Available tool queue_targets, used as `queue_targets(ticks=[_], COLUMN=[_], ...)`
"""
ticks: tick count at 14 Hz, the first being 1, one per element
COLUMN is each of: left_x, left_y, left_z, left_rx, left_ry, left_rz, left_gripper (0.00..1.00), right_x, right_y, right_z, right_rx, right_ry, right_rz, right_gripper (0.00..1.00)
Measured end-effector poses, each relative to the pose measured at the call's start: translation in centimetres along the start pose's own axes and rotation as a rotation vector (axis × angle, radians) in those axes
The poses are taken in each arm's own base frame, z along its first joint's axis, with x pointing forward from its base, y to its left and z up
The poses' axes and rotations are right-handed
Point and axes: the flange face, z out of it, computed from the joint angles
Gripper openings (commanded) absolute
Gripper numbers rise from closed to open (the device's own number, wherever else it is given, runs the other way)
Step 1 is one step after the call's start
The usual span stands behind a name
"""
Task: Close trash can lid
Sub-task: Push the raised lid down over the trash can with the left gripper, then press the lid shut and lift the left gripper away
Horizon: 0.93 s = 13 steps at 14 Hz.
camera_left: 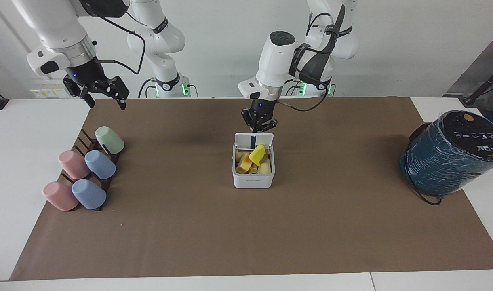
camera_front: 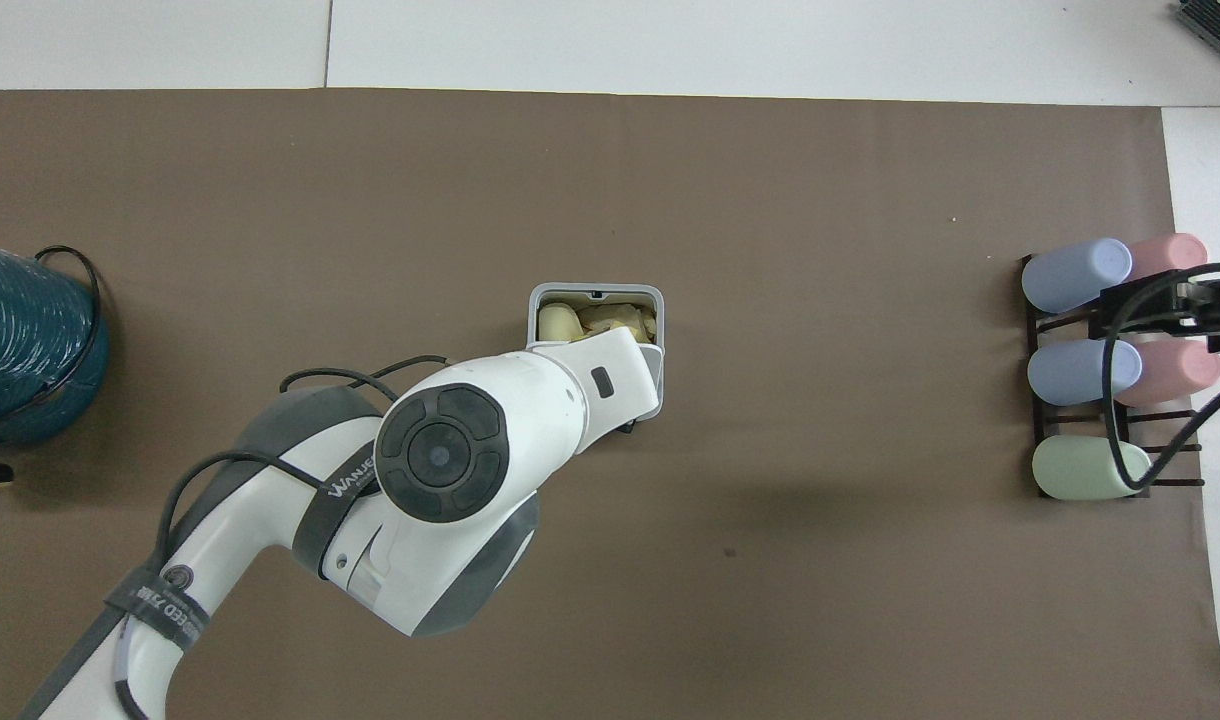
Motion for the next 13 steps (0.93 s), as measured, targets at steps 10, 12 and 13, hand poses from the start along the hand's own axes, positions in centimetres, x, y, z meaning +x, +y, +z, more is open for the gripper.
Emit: queue_targets(ticks=[10, 12, 13], left_x=[2.7, 2.6, 2.8], left_y=[-2.4, -2.4, -2.4], left_z=[6.9, 7.0, 6.8], left_rx=[-0.003, -0.002, 0.000], left_ry=[0.091, 0.084, 0.073], left_rz=[-0.041, -0.041, -0.041], left_gripper=[0.00, 0.00, 0.00], right_x=[0.0, 0.0, 0.0], right_y=[0.0, 0.0, 0.0], right_z=[0.0, 0.0, 0.0], right_rx=[0.000, 0.000, 0.000], right_ry=[0.000, 0.000, 0.000], right_rz=[0.000, 0.000, 0.000], right_gripper=[1.00, 1.00, 1.00])
